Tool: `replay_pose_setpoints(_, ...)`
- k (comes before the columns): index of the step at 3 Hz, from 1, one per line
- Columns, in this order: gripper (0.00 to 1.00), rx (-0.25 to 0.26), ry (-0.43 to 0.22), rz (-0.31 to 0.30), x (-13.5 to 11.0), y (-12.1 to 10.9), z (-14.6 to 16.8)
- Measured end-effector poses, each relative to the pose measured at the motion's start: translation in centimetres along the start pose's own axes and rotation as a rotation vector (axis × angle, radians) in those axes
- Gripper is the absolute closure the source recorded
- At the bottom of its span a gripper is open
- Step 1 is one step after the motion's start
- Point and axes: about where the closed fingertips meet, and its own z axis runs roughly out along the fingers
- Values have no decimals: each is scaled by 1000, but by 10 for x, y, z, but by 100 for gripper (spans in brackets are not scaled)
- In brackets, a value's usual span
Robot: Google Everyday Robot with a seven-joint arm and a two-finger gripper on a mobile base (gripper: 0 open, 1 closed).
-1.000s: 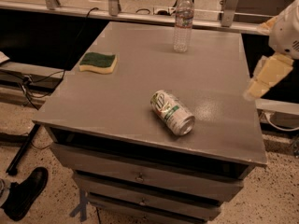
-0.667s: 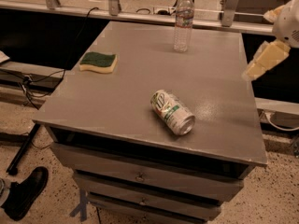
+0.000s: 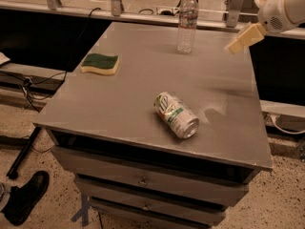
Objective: Move water bottle near 7up can
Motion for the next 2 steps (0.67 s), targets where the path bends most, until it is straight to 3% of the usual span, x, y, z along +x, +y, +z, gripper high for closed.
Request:
replay_pose_setpoints(1,0,-7,-109,84,-12,-16,52)
replay_pose_setpoints(2,0,-7,-109,84,-12,-16,53)
